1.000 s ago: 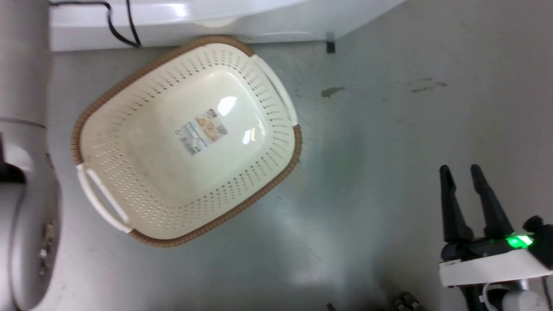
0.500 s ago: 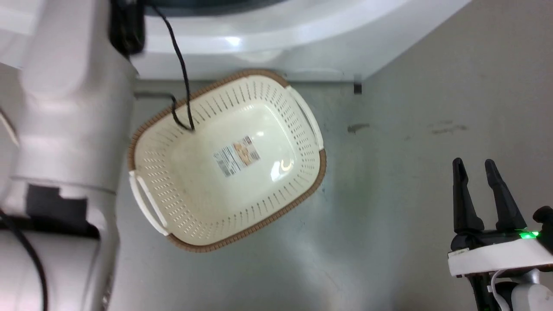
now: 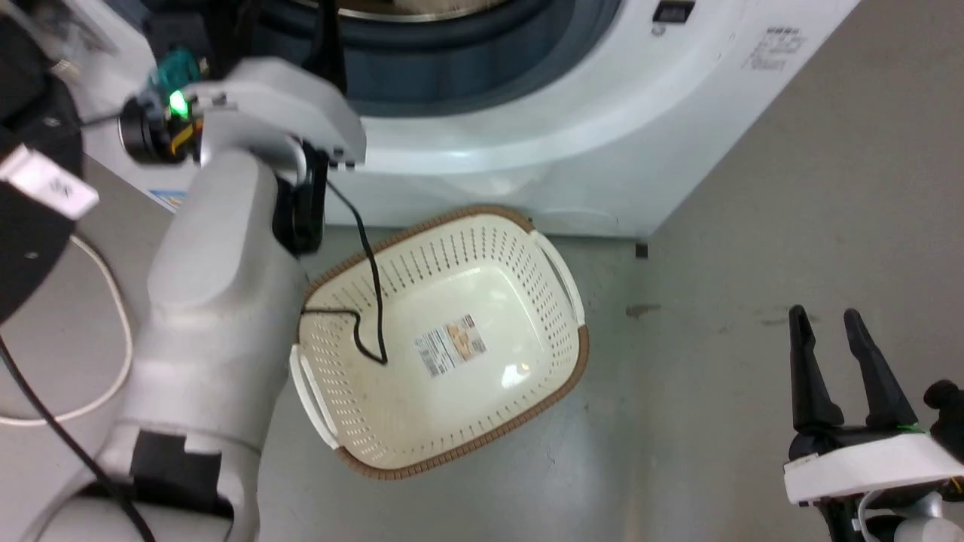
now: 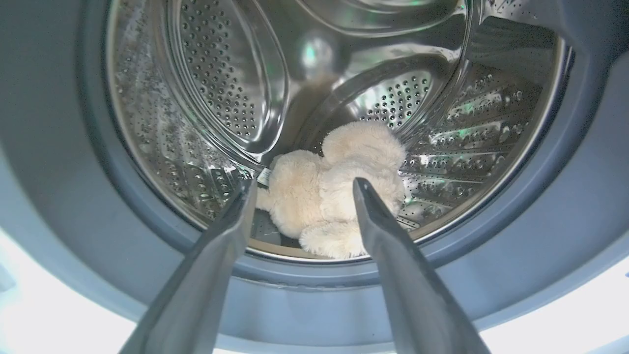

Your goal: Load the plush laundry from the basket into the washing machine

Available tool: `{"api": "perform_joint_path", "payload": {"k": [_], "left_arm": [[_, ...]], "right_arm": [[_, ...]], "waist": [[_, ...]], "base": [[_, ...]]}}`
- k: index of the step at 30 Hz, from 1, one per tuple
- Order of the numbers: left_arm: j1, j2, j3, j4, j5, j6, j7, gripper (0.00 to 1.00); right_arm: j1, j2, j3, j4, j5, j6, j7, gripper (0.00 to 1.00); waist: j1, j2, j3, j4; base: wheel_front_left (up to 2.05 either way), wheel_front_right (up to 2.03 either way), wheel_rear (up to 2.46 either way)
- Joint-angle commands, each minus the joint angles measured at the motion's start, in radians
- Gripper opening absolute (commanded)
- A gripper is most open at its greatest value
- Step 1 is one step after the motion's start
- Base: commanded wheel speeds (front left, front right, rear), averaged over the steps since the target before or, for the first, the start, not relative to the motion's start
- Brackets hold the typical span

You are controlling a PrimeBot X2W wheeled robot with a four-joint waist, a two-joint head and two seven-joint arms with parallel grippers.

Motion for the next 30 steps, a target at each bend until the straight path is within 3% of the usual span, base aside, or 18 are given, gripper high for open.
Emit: {"api": "perform_joint_path", "payload": {"k": [1,14,30], "left_arm": [[0.049,-0.003,0.007,-0.023,-0.005,-0.002,-0.005,1.0],[0.359,0.005,0.064,-0.24,0.01,0.043,-0.005,1.0],[0.674,0.009,0.058,-0.448,0.007,0.099,0.019,1.0]], "right_arm": [[0.017,-0.002,-0.004,0.003,-0.001,0.001,0.003,1.0],[0.105,-0.002,0.016,0.043,0.023,0.001,0.01,1.0],[0.18,-0.002,0.037,0.085,0.051,0.001,-0.001,1.0]], "waist": [[0.0002,-0.0001,-0.058,0.023],[0.0002,-0.0001,-0.264,0.042],[0.0002,-0.0001,-0.417,0.059]], "base": [[0.0,0.0,0.0],[0.0,0.0,0.0],[0.0,0.0,0.0]]}}
